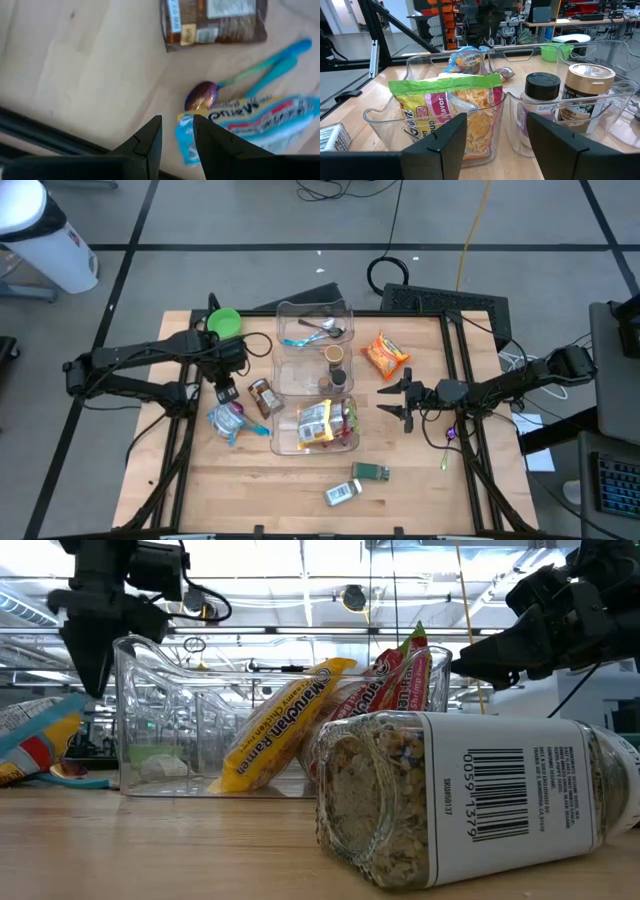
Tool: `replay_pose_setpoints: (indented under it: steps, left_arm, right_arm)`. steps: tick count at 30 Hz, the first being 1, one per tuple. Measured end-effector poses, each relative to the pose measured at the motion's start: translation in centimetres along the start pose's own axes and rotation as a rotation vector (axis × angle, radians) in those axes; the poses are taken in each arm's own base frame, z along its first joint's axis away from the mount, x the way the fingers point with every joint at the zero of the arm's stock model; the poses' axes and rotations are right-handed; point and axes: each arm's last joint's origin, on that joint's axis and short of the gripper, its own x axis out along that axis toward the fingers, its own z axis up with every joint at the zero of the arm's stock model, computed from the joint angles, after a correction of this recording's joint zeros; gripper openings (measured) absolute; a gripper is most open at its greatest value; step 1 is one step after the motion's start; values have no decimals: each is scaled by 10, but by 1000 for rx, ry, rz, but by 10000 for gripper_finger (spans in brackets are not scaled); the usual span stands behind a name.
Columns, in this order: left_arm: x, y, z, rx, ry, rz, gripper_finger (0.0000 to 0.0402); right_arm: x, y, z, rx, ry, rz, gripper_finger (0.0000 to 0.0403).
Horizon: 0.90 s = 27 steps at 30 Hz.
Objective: Pick & Place Food Item
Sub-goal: Put the blue noodle pack into the bottom transparent bin
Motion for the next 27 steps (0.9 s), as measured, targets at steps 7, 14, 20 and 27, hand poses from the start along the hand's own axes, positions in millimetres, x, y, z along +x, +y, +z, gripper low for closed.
replay_pose_setpoints:
  steps: [7, 14, 20, 27]
  left_arm:
    - [0, -1, 6, 234, -61, 12, 115]
    - [-6, -14, 30, 59, -297, -241, 115]
    - [-11, -33, 36, 18, -340, -447, 115]
    - [-10, -59, 31, 17, -338, -446, 115]
  right_arm:
    - [0, 0, 0, 0, 0, 0, 199]
    - [0, 0, 0, 0, 0, 0, 199]
    - [0, 0, -1, -3, 14, -1, 199]
    - [0, 0, -3, 20, 30, 1, 199]
